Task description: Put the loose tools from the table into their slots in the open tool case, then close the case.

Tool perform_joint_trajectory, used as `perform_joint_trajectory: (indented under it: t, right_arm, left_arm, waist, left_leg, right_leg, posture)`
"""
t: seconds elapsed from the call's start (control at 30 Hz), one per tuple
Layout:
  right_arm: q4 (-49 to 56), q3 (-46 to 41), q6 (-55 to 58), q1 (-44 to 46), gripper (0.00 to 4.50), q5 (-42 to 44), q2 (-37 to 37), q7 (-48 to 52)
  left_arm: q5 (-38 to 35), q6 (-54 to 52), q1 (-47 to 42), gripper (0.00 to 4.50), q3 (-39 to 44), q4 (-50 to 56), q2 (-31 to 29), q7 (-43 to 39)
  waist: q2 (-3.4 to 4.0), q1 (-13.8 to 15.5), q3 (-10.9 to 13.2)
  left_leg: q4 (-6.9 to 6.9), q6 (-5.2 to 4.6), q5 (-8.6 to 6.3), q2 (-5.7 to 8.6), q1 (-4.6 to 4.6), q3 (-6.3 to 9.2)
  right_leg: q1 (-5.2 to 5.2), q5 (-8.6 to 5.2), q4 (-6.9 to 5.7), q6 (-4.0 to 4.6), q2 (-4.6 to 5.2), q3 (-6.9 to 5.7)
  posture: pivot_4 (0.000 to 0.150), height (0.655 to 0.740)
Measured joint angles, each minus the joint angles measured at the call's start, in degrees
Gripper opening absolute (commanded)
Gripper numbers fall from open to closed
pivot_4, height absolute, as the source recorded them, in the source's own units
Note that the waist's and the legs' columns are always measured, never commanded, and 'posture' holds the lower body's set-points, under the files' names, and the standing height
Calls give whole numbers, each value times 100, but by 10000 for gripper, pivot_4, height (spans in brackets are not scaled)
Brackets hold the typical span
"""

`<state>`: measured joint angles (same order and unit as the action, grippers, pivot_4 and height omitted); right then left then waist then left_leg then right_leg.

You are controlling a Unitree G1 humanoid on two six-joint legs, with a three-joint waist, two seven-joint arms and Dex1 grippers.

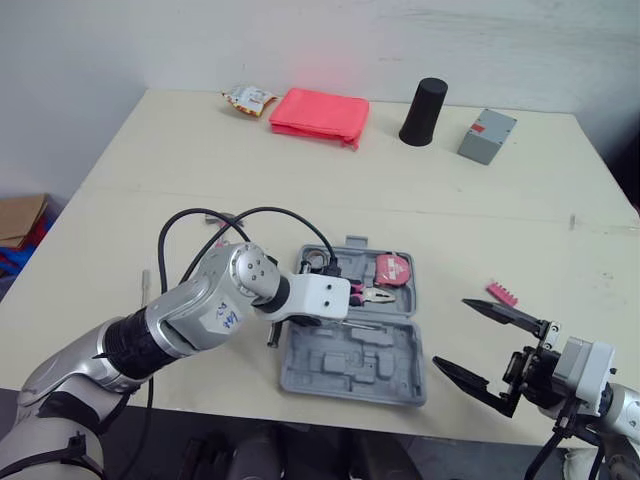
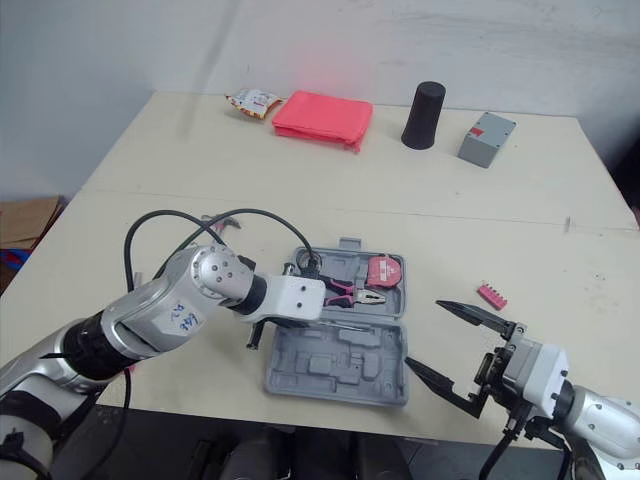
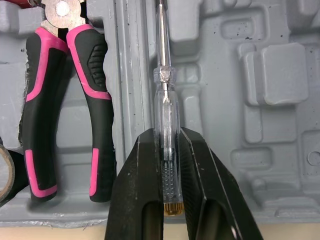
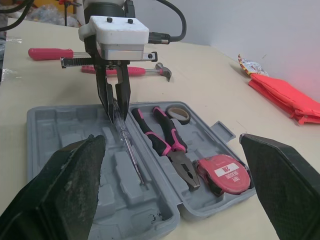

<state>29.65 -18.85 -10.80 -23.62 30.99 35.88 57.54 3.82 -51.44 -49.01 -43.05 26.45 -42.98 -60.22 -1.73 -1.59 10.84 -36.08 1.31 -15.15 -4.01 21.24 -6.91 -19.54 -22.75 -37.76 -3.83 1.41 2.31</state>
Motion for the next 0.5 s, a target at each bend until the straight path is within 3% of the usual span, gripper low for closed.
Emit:
perform_joint_trajectory:
  t: [0.13, 0.33, 0.5]
  right_arm:
    - [133, 0, 117, -12, 45000, 2, 14, -74]
    - [232, 0, 241, -10, 45000, 10, 29, -152]
    - [338, 0, 352, 0, 45000, 53, 29, -172]
  left_arm:
    - [91, 142, 9, 581, 0, -60, 38, 13]
    - [195, 346, 123, 27007, 44, -216, 183, 89]
    - [39, 551, 273, 27007, 386, -15, 285, 50]
  waist:
    - [0, 2, 0]
    - [0, 2, 0]
    - [0, -1, 0]
  left_leg:
    - [0, -1, 0, 1, 1, 1]
    - [1, -2, 1, 3, 4, 1]
    - [2, -1, 1, 2, 6, 2]
  right_leg:
    - [0, 0, 0, 0, 1, 0]
    - [-3, 0, 0, -1, 2, -1]
    - [-5, 0, 0, -1, 2, -2]
  posture:
    - [1500, 7400]
    - [1500, 7400]
    - [1500, 7400]
